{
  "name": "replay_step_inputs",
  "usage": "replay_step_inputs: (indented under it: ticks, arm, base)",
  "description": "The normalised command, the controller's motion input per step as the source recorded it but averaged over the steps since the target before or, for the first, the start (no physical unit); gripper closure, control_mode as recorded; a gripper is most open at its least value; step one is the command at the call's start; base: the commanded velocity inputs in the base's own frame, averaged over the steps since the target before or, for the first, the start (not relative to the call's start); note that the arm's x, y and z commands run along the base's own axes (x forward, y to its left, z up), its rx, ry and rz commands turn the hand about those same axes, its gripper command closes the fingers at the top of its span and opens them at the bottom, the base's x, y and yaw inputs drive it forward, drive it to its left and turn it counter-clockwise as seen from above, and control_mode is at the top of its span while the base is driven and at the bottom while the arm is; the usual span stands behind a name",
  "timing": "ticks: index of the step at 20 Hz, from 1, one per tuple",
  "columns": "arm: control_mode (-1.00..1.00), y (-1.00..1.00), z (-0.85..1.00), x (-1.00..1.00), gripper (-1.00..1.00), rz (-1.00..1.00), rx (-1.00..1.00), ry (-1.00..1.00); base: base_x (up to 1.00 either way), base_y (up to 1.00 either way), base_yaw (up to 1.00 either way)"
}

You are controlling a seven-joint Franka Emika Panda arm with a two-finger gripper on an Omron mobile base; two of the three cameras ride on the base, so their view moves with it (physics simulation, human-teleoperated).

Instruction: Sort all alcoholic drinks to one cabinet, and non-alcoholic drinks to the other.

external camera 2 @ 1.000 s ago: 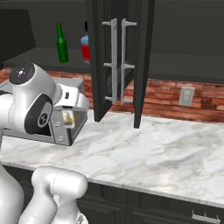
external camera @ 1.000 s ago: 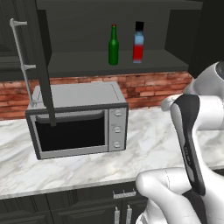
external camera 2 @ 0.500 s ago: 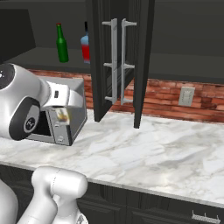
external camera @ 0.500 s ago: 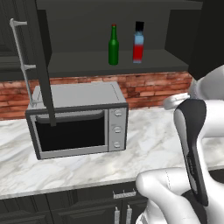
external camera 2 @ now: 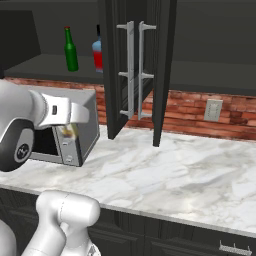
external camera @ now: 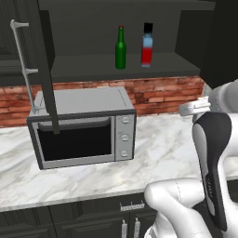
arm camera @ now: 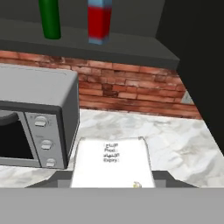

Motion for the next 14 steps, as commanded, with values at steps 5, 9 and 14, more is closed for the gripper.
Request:
replay_step_inputs:
  ticks: [5,9,14]
  arm:
    - [-1.00,0.00,0.09,-0.11,1.00,0.00,0.00,-0.01]
    - [-1.00,0.00,0.04,-0.03,1.00,0.00,0.00,0.00]
    - [1.00,0.00,0.00,-0.01,1.00,0.00,0.00,0.01]
  base:
    - [0.00,0.00,0.00]
    - [0.00,0.00,0.00]
    - [0.00,0.00,0.00]
